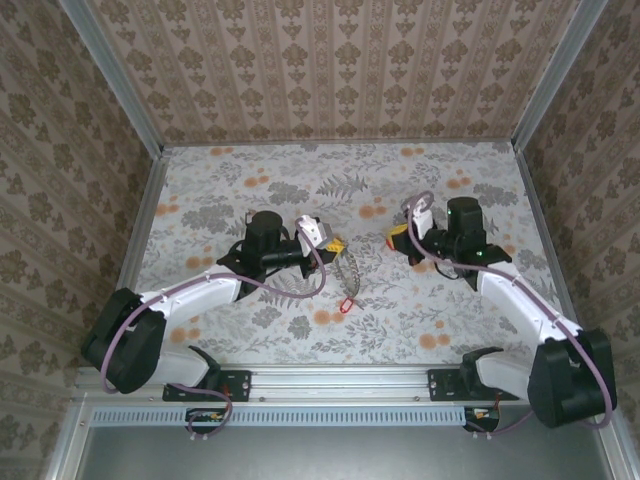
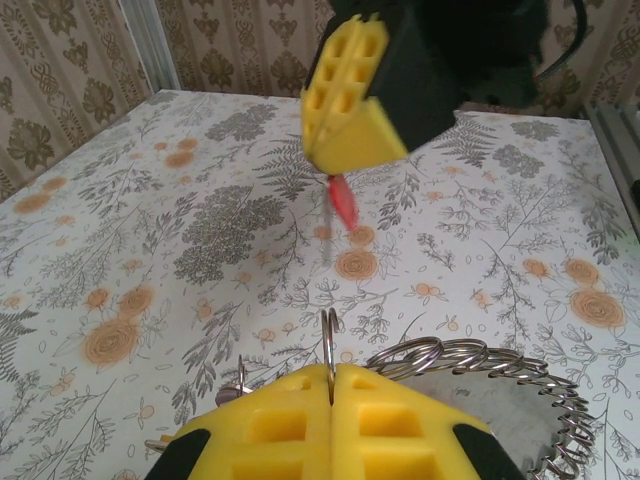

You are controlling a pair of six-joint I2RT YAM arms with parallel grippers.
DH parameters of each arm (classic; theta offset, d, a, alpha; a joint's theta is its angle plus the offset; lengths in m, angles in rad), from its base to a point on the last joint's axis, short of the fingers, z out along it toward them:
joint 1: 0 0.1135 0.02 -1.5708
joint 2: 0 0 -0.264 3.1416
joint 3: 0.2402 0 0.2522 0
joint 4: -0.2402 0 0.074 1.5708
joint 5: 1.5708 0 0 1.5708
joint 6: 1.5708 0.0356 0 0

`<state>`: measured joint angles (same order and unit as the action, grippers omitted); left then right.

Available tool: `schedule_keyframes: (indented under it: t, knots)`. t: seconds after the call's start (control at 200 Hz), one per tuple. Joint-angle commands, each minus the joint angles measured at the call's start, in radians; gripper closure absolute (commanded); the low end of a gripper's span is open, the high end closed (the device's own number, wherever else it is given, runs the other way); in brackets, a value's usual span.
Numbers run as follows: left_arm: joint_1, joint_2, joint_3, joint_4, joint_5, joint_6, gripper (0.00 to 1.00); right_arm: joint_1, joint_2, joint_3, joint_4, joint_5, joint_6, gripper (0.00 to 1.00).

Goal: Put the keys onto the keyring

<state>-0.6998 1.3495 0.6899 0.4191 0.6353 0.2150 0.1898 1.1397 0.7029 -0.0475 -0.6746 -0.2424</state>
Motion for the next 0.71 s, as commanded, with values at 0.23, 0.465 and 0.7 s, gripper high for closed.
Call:
schedule_keyframes:
  t: [0.23, 0.465, 0.7]
  knots:
    - [-0.001, 0.01, 0.026, 0.104, 0.1, -0.033, 1.0, 0.131, -0.098, 0.006, 0.047, -0.128, -0.223, 1.0]
    - [-0.001, 0.025, 0.033, 0.115, 0.125, -0.042, 1.0, 0.195, -0.07, 0.041, 0.06, -0.135, -0.243, 1.0]
    - [-0.001, 0.027, 0.034, 0.112, 0.134, -0.045, 1.0, 0.231, -0.027, 0.07, 0.094, -0.129, -0.249, 1.0]
